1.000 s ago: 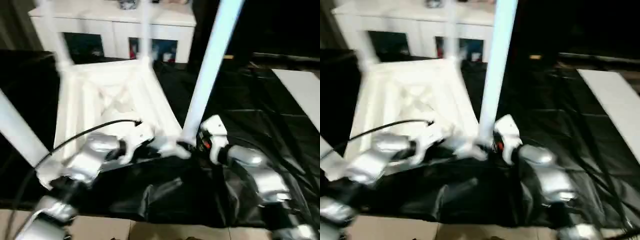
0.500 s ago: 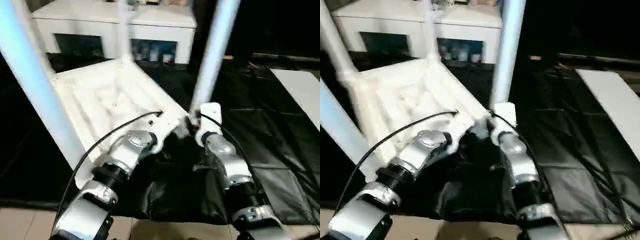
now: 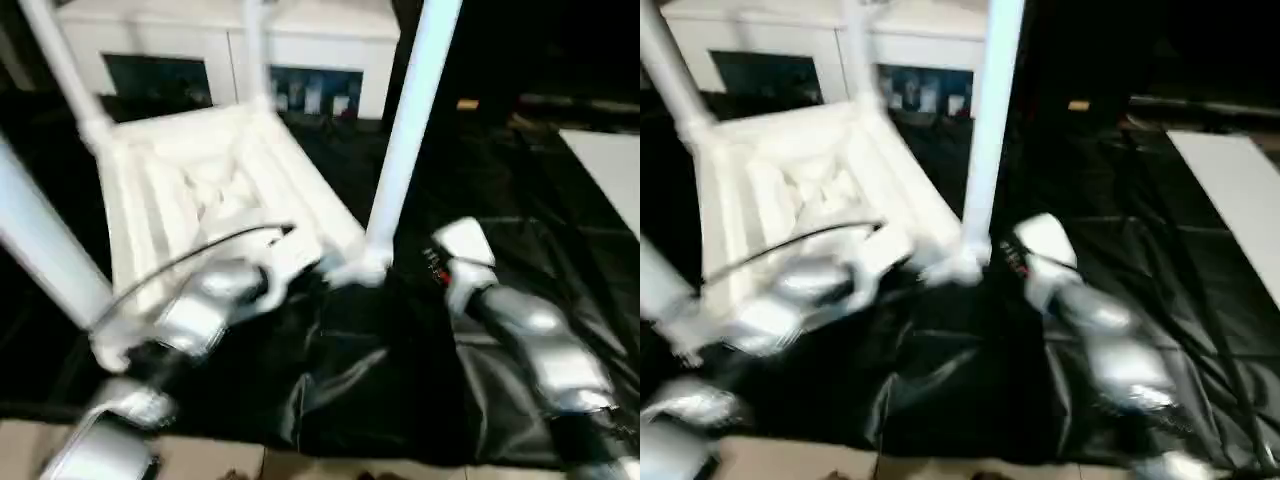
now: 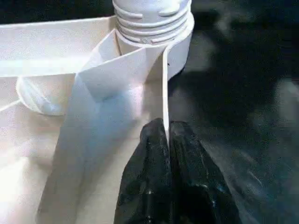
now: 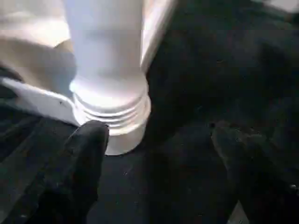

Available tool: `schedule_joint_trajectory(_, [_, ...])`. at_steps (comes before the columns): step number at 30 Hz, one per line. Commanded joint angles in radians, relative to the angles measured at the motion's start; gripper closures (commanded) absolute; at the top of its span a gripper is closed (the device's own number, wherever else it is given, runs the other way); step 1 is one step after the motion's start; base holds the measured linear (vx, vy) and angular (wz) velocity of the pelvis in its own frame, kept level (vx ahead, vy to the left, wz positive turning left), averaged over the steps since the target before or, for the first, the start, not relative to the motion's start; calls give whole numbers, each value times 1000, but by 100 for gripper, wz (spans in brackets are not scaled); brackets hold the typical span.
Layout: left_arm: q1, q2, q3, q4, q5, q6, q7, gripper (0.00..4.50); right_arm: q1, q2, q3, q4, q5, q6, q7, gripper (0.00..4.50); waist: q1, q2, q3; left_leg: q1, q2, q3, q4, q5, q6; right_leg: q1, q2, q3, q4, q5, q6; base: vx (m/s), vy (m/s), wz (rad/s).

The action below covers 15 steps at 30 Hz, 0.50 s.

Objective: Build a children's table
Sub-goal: Rotate leg to tighten

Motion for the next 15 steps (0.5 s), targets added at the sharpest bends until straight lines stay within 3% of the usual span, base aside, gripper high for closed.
schedule_joint_trajectory(1, [9, -2, -47, -52, -23, -10, -84, 450, 4, -22, 18, -62, 40, 4, 77, 62, -1, 10, -58, 9, 28, 2, -68, -205, 68, 60, -52, 25, -51, -132, -239, 0, 0, 0])
schedule_joint_trajectory(4, [29, 42, -61, -95, -61, -7, -204, 450, 31, -82, 72, -125, 105, 34, 235, 62, 3, 7, -53, 16, 32, 0, -74, -268, 50, 58, -56, 26, -58, -236, -220, 0, 0, 0])
schedule_joint_trajectory(6, [34, 59, -66, -116, -71, -2, -236, 450, 38, -101, 94, -144, 126, 49, 302, 62, 6, 6, -54, 17, 33, -1, -74, -270, 45, 56, -56, 27, -59, -247, -214, 0, 0, 0])
schedule_joint_trajectory(10, [32, 72, -70, -128, -77, 4, -252, 450, 34, -111, 115, -141, 124, 44, 353, 62, 9, 3, -54, 13, 32, -1, -73, -249, 40, 55, -57, 27, -55, -243, -214, 0, 0, 0])
schedule_joint_trajectory(15, [27, 77, -66, -121, -66, 2, -253, 450, -24, -101, 150, -44, 46, -8, 315, 62, 4, 2, -57, 10, 27, 0, -69, -227, 30, 56, -57, 26, -53, -235, -214, 0, 0, 0])
